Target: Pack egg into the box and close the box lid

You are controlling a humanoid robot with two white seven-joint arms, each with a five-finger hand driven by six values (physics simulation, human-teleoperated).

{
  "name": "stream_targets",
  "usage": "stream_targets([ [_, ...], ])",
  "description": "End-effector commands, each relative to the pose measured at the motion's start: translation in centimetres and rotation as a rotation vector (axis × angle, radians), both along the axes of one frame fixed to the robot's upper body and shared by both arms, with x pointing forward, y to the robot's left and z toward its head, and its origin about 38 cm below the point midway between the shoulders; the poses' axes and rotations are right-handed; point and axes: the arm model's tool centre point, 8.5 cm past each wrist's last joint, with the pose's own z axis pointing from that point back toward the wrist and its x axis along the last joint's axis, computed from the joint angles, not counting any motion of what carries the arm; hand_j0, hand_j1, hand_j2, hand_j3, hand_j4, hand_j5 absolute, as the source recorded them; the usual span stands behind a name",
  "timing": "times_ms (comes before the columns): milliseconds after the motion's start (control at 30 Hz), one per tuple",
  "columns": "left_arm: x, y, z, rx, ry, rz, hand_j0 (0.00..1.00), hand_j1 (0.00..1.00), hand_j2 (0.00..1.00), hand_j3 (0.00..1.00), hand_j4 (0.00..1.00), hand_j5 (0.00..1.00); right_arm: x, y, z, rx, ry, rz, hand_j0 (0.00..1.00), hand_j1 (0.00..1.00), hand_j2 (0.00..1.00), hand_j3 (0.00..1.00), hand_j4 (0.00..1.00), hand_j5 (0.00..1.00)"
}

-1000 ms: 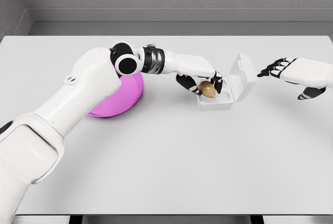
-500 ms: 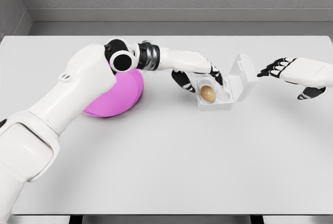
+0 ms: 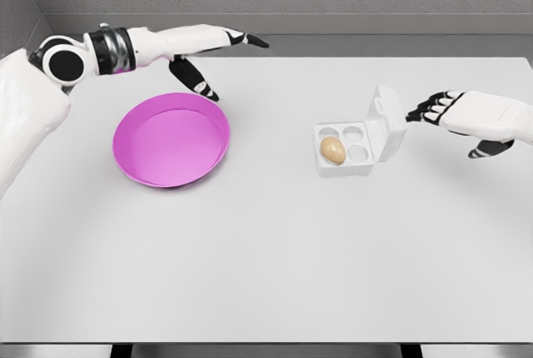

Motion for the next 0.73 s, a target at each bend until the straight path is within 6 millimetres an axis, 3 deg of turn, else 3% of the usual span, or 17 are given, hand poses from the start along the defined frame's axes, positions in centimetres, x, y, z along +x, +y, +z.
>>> stream_targets([
  [0,-0.5,1.3,1.8,-0.002,-0.044,-0.002,1.00,1.00,1.00,1.00,1.00,1.00,-0.5,1.6,0.3,-0.001,-0.012,0.052,1.00,1.00,1.00,1.00,1.00,1.00],
  [100,-1.2,2.6,2.8,-0.018,-0.057,-0.005,1.00,1.00,1.00,1.00,1.00,1.00,-1.1,3.0,0.7,-0.002,-0.027,0.096,1.00,1.00,1.00,1.00,1.00,1.00],
  [167,-1.7,7.7,4.2,-0.028,-0.059,0.069,1.00,1.00,1.00,1.00,1.00,1.00,-1.8,4.4,1.2,-0.002,-0.046,0.145,1.00,1.00,1.00,1.00,1.00,1.00],
  [200,-1.8,8.5,4.1,-0.027,-0.054,0.083,1.00,1.00,1.00,1.00,1.00,1.00,-2.1,5.0,1.6,-0.001,-0.057,0.165,1.00,1.00,1.00,1.00,1.00,1.00],
  [300,-1.9,8.1,3.5,-0.031,-0.042,0.077,1.00,1.00,1.00,1.00,1.00,1.00,-2.6,6.1,2.4,0.002,-0.084,0.204,1.00,1.00,1.00,1.00,1.00,1.00],
  [367,-2.0,8.0,2.9,-0.033,-0.030,0.074,1.00,1.00,1.00,1.00,1.00,1.00,-1.9,4.9,2.6,0.012,-0.084,0.159,1.00,1.00,1.00,1.00,1.00,1.00],
  [433,-2.0,8.1,2.9,-0.032,-0.030,0.076,1.00,1.00,1.00,1.00,1.00,1.00,-0.7,1.5,3.5,0.079,-0.084,0.052,1.00,1.00,1.00,1.00,1.00,1.00],
  [500,-2.0,8.1,2.8,-0.032,-0.028,0.076,1.00,1.00,1.00,1.00,1.00,1.00,-0.1,-0.2,3.3,0.155,-0.050,-0.002,1.00,1.00,1.00,1.00,1.00,1.00],
  [700,-1.9,8.1,1.2,-0.021,0.005,0.087,1.00,1.00,1.00,1.00,1.00,1.00,-0.2,0.0,3.0,0.150,-0.043,0.005,1.00,1.00,1.00,1.00,1.00,1.00],
])
